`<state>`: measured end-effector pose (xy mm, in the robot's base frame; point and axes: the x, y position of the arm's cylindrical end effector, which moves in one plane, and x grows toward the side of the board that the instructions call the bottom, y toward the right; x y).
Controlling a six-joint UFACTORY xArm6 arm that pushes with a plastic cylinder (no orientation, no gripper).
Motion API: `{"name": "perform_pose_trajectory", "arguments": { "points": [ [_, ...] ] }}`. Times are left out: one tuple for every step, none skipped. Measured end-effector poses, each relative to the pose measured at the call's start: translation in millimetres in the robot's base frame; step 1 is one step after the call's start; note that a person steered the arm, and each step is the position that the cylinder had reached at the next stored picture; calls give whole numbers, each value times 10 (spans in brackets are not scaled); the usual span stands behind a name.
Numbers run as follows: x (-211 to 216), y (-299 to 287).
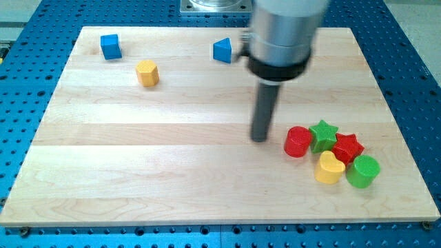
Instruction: Push the yellow hexagon diagonal to the blue triangle
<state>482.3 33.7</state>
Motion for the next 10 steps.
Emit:
{"name": "perform_pose_trajectory", "arguments": {
  "points": [
    [-276,-1023],
    [186,-2175],
    [38,-3057],
    [-430,-3262],
    [-963,-3379],
    [-965,-3379],
    [-1246,-3387],
    [-1613,-3210],
    [-1703,-2713],
    [-1632,-1649]
  ]
}}
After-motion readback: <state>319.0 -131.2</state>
